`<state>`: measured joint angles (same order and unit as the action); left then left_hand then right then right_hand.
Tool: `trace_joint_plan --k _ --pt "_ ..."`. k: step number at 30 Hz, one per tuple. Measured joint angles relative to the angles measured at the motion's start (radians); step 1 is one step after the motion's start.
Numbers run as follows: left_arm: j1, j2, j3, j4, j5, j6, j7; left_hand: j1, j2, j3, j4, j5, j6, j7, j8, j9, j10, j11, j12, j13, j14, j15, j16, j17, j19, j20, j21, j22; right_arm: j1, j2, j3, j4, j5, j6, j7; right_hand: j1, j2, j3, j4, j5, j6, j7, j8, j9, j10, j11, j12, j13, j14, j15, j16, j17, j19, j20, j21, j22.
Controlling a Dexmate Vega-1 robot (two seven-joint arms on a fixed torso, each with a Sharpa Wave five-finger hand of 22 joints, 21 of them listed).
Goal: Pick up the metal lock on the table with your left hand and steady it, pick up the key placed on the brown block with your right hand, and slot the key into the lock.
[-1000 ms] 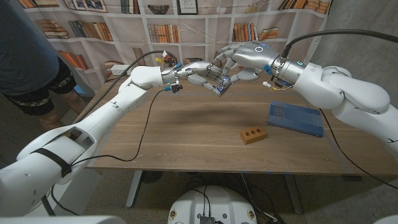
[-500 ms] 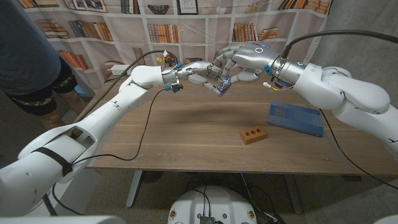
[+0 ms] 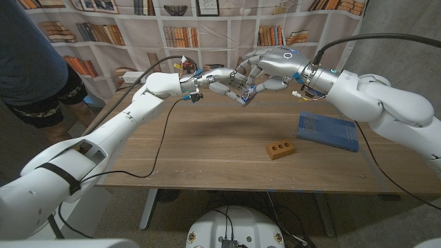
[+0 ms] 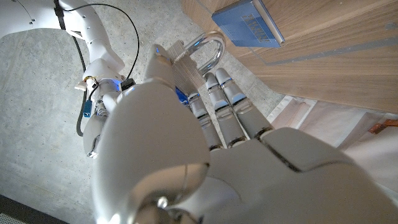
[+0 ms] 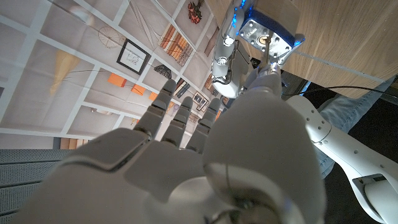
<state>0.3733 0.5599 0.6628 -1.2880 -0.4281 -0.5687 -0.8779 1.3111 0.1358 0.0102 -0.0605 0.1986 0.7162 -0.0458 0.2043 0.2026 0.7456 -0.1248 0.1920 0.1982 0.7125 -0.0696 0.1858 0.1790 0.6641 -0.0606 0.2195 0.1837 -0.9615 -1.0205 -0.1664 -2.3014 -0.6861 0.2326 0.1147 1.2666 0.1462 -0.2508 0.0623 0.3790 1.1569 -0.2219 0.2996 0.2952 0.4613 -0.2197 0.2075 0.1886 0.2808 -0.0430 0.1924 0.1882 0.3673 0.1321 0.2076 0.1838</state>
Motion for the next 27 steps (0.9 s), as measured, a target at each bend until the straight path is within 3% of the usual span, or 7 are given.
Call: trace_joint_plan --k 27 --pt "0.011 0.008 -0.002 -0.016 0.001 0.000 0.008 0.000 0.000 0.000 0.000 0.002 -0.002 0.002 -0.003 0.000 0.004 0.004 0.000 0.000 0.000 0.000 0.000 0.000 0.000 0.000 0.008 0.000 0.004 0.006 -0.007 0.011 -0.002 0.005 -0.013 0.000 0.000 0.000 0.000 0.000 0.000 0.000 -0.003 0.000 0.005 0.005 0.000 0.000 0.004 0.004 0.000 0.000 0.004 0.004 0.000 0.000"
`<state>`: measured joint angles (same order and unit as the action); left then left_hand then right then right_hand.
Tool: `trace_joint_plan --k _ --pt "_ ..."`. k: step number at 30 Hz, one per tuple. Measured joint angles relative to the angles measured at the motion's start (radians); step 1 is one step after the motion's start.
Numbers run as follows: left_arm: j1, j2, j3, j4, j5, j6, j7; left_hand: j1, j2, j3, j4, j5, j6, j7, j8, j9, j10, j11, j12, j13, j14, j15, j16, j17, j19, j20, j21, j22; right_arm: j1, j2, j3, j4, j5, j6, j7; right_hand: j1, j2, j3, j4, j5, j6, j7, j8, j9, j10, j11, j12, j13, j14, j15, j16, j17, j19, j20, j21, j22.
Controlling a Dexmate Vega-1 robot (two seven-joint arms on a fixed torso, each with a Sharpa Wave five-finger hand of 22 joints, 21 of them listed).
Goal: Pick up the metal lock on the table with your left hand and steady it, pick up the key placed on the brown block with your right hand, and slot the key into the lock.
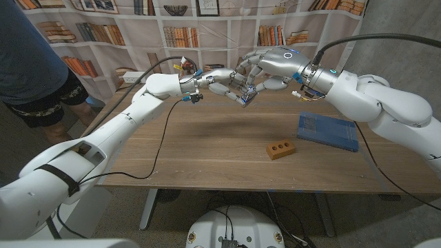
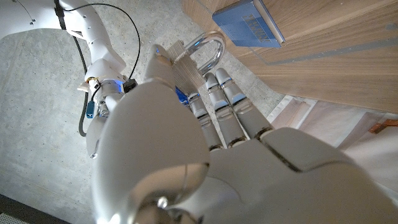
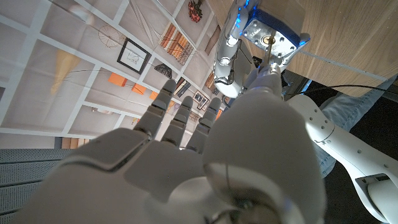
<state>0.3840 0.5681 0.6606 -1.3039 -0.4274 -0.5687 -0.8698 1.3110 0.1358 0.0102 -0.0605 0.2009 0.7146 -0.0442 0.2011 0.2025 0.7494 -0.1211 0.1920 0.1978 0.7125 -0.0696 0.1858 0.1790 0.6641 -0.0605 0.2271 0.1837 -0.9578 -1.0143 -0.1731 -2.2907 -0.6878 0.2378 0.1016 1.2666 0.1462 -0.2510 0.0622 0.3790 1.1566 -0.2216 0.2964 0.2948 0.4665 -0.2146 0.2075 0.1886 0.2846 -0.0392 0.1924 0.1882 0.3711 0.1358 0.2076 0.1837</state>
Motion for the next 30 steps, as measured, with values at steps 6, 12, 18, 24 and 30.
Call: trace_joint_plan --k 6,12,18,24,30 --pt "0.002 0.004 -0.002 -0.005 0.000 0.003 0.000 0.000 0.000 0.000 0.000 0.000 0.000 0.000 0.000 0.000 0.000 0.000 0.000 0.000 0.000 0.000 0.000 0.000 0.000 0.000 0.000 0.000 -0.003 -0.001 0.000 0.000 0.007 -0.002 0.002 0.000 0.000 0.000 0.000 0.000 0.000 0.000 0.003 -0.001 0.000 0.000 0.000 0.000 0.000 0.000 0.000 0.000 0.000 0.000 0.000 0.000" --pt "0.004 0.009 -0.003 -0.014 -0.003 0.009 -0.003 0.000 0.000 0.000 0.000 0.000 0.003 0.004 -0.001 0.000 0.000 0.000 0.000 -0.001 0.000 0.000 0.000 0.000 0.000 0.000 0.000 0.000 -0.001 -0.002 -0.003 0.005 0.011 0.000 0.004 0.000 0.000 0.000 0.000 0.000 -0.002 0.002 0.003 -0.003 0.000 0.000 0.000 0.000 0.000 0.000 0.000 0.000 0.000 0.000 0.000 0.000" --pt "0.006 0.016 -0.004 -0.029 -0.010 0.019 -0.010 0.000 0.000 0.000 0.000 0.000 0.007 0.007 -0.001 0.000 -0.003 0.004 0.000 -0.001 0.000 0.000 0.000 0.000 0.000 0.000 0.000 0.000 0.006 -0.003 -0.009 0.014 0.012 0.008 0.003 0.000 0.000 0.000 0.000 0.000 -0.009 -0.002 0.003 -0.008 0.000 0.000 0.000 0.000 0.000 0.000 0.000 0.000 0.000 0.000 0.000 0.000" --pt "0.006 0.020 -0.004 -0.036 -0.015 0.028 -0.019 0.000 0.000 0.000 0.000 0.000 0.009 0.009 -0.001 0.000 -0.003 0.004 0.000 0.000 0.000 0.000 0.000 0.000 0.000 0.000 0.000 0.000 0.009 -0.004 -0.012 0.024 0.005 0.019 -0.009 -0.002 -0.002 0.000 0.000 0.000 -0.011 0.000 0.000 -0.014 0.000 0.000 0.000 0.000 0.000 0.000 0.000 0.000 0.006 -0.006 0.000 0.000" --pt "0.001 0.018 -0.004 -0.038 -0.018 0.031 -0.028 0.000 0.000 0.000 0.000 0.000 0.009 0.009 -0.001 0.000 -0.003 0.004 -0.003 0.000 0.000 0.000 0.000 0.000 0.000 0.000 0.000 0.000 0.001 -0.004 -0.007 0.031 -0.005 0.028 -0.031 -0.003 -0.003 0.000 0.000 0.000 -0.011 0.000 -0.003 -0.017 0.000 0.000 0.000 0.000 0.003 0.001 0.000 0.000 0.005 -0.006 0.000 0.000"
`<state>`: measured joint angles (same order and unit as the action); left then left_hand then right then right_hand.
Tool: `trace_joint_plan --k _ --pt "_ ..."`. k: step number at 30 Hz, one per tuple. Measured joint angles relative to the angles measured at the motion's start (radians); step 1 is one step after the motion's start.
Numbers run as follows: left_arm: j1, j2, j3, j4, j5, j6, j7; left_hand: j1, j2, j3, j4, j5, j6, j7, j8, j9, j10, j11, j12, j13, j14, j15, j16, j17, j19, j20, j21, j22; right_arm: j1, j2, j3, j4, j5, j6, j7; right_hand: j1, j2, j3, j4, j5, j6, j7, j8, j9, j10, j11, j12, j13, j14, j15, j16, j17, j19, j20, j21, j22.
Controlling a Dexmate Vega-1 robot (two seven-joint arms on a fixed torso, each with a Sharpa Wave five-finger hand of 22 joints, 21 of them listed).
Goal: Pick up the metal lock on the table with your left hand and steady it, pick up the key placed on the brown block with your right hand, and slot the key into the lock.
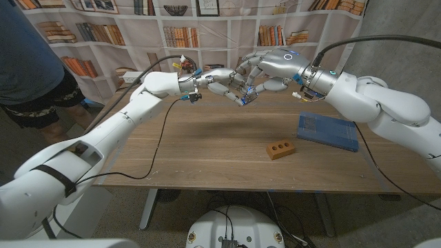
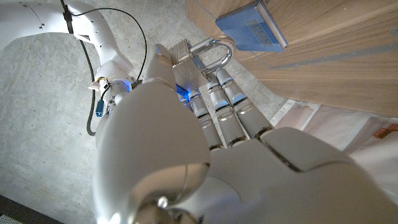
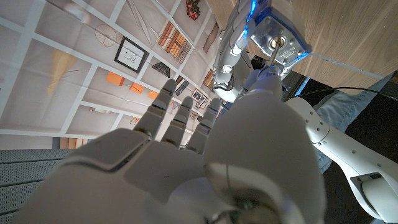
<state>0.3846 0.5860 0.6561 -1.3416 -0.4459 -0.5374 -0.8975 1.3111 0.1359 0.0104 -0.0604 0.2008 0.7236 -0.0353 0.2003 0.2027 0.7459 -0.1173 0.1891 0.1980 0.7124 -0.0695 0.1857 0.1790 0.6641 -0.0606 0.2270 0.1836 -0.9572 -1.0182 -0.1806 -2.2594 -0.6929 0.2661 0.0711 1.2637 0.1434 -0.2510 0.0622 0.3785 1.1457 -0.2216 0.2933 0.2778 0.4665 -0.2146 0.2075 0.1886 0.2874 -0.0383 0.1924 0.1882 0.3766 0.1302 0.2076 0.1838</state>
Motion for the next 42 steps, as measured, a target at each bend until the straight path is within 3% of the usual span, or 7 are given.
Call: trace_joint_plan --k 12,42 --pt "-0.013 -0.026 0.002 0.036 -0.017 -0.013 -0.011 0.000 0.000 0.015 0.015 -0.001 0.000 0.000 0.000 0.000 0.000 0.007 0.003 -0.001 0.000 0.000 0.000 0.000 0.000 0.000 0.000 0.000 -0.029 0.000 0.023 -0.008 -0.018 -0.005 -0.025 0.000 0.000 0.003 0.003 0.000 0.000 0.000 0.000 -0.010 0.000 0.000 0.000 0.000 0.006 -0.003 0.000 0.000 0.000 0.000 0.000 0.005" --pt "-0.014 -0.066 -0.012 0.093 -0.071 -0.041 -0.037 0.000 0.000 0.015 0.015 0.000 0.011 0.000 0.008 0.000 0.002 0.005 0.003 0.000 0.006 -0.002 0.000 0.001 0.000 0.000 0.000 0.000 -0.111 0.013 0.092 -0.042 -0.055 -0.039 -0.078 0.000 0.000 0.005 0.005 0.000 -0.001 0.002 -0.005 -0.010 0.000 0.000 0.000 0.000 0.024 0.001 0.004 0.000 0.012 0.002 0.000 0.005"
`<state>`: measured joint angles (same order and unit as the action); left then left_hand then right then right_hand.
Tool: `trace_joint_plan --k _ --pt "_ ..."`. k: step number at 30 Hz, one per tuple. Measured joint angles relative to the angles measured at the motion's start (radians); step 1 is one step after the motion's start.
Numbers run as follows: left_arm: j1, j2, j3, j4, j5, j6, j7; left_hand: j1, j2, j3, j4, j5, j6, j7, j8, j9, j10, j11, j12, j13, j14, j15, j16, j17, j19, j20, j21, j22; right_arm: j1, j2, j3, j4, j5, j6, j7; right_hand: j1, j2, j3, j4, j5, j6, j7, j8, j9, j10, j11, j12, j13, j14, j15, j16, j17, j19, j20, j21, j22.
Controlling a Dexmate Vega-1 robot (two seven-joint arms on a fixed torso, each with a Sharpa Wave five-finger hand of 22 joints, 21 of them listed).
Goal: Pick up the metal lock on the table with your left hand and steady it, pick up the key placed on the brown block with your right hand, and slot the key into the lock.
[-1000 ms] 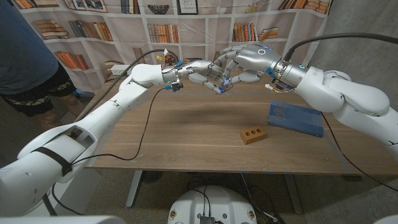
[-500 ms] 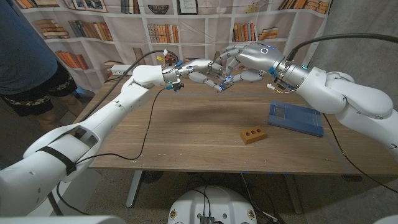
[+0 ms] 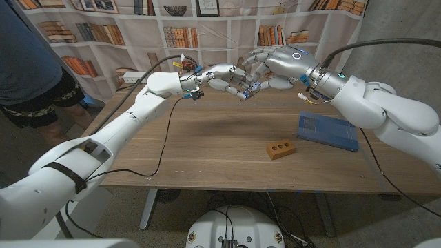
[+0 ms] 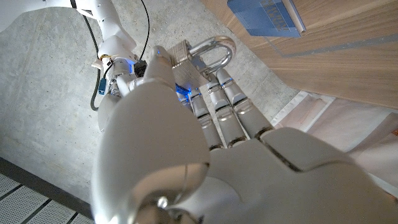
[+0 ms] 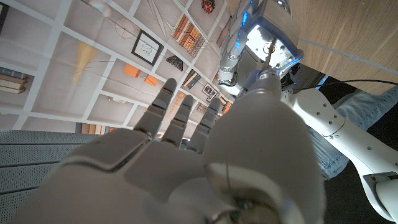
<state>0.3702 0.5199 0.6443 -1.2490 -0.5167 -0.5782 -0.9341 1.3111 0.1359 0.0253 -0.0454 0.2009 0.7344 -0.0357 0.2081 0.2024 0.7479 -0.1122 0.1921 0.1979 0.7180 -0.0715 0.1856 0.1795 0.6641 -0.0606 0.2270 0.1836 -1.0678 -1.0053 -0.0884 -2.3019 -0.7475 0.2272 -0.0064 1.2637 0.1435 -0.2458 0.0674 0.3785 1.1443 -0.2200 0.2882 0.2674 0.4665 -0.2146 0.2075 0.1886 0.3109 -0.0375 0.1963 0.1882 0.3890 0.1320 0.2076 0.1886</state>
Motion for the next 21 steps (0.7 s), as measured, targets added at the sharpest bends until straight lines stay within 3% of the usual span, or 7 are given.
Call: trace_joint_plan --k 21 --pt "0.018 -0.015 -0.019 0.007 -0.057 0.016 -0.022 0.000 0.000 0.002 0.002 0.000 0.000 0.000 -0.002 -0.003 0.005 0.005 0.000 0.000 0.009 -0.001 -0.002 0.000 0.000 0.000 0.000 0.000 -0.035 0.021 0.027 -0.004 -0.022 0.009 -0.041 0.000 0.000 0.000 0.000 0.000 0.000 0.000 -0.003 -0.005 0.000 0.000 0.000 0.005 0.006 -0.006 0.000 0.000 0.005 -0.005 0.000 0.000"
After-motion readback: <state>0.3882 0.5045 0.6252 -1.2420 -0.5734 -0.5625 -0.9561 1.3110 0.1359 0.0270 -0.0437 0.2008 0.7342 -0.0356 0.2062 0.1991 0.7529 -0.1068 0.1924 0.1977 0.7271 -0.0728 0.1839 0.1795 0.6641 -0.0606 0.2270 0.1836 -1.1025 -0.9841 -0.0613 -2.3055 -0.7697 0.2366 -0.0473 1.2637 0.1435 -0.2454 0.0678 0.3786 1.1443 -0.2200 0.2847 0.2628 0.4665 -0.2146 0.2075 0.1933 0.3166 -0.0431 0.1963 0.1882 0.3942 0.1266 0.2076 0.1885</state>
